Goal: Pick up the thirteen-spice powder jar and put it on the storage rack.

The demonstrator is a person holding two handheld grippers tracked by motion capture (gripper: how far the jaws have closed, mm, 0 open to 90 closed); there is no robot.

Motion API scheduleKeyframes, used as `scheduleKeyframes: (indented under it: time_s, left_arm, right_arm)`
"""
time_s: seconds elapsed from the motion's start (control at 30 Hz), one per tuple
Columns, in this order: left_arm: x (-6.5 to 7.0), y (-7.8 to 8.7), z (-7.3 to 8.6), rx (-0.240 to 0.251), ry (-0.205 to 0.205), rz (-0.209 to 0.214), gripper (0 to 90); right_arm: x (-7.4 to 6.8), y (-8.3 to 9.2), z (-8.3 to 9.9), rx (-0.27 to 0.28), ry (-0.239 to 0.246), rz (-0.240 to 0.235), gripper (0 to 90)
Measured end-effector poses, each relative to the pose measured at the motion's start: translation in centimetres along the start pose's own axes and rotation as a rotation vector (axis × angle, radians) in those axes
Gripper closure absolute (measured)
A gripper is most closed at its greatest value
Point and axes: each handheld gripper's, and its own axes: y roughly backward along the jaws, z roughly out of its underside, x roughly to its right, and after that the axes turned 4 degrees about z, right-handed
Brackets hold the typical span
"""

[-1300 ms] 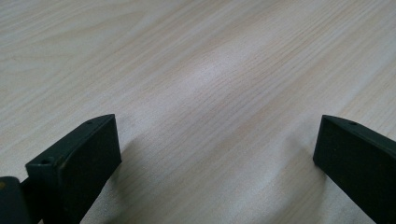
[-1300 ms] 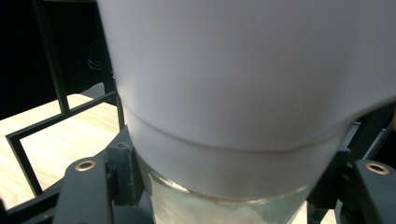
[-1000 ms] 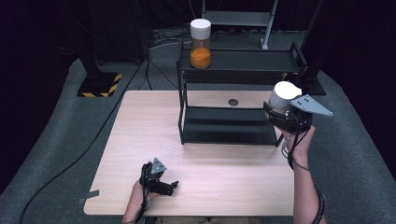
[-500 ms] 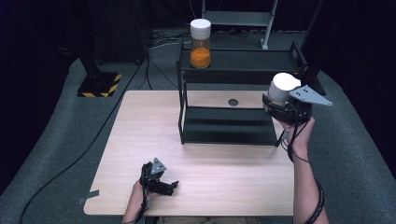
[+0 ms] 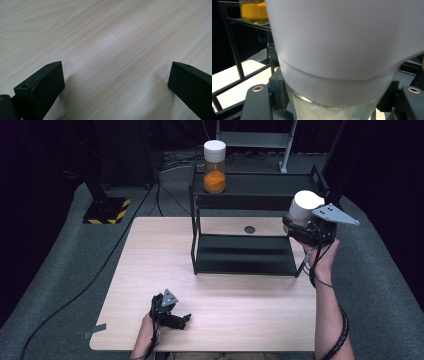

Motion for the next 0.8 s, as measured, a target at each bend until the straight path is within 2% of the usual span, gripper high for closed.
scheduleKeyframes:
  time_s: [0.8]
  left_arm:
    - [0.0, 0.0, 0.0, 0.000, 0.000, 0.000, 0.0]
  right_arm:
    - [1.2, -1.2, -2.8, -0.001, -0.019, 0.003, 30.3]
